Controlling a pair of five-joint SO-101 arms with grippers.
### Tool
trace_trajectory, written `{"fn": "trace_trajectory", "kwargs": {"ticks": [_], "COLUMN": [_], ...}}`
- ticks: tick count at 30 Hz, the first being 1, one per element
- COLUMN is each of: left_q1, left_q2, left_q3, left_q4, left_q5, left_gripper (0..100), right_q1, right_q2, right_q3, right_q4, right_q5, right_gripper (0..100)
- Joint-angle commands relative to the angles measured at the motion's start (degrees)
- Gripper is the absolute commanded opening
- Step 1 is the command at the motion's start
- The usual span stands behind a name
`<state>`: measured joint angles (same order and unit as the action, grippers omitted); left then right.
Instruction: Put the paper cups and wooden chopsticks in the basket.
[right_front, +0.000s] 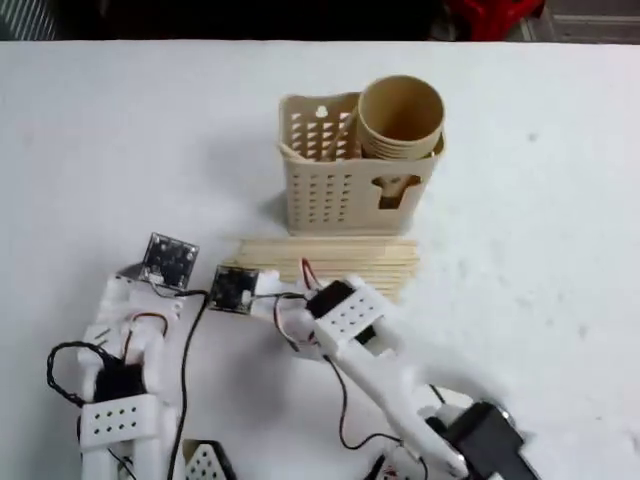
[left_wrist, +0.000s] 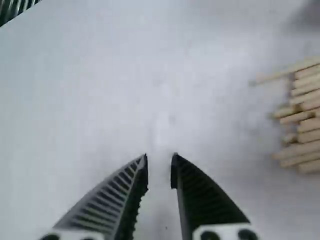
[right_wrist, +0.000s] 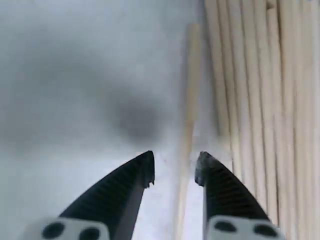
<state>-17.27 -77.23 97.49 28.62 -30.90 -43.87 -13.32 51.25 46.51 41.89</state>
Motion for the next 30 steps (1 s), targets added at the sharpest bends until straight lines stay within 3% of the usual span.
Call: {"fn": "trace_trajectory", "kwargs": {"ticks": [1,7,12,20,30], "left_q1": [0.8,0.8,0.8,0.8,0.8], "left_q2": [-0.8,-0.8,-0.8,-0.8,-0.8], "left_q3": [-0.2,-0.2,-0.2,-0.2,-0.2], "left_q4": [0.2,0.2,0.2,0.2,0.2], "left_q5": [-0.4,-0.4,-0.4,-0.4,-0.4], "left_gripper": [10,10,10,10,10], "right_q1": [-0.3,-0.1,-0.1,0.0,10.8], "right_q2": [2.3,5.7,5.8,5.1,-12.1], "right_q3": [-0.8,-1.7,-2.2,-2.5,-2.5], "right_q4": [-2.3,-2.8,-1.8,1.5,6.9], "right_q5": [0.9,0.6,0.5,-2.7,-9.6], "right_gripper": [13.9,13.5,1.1,1.7,1.7]}}
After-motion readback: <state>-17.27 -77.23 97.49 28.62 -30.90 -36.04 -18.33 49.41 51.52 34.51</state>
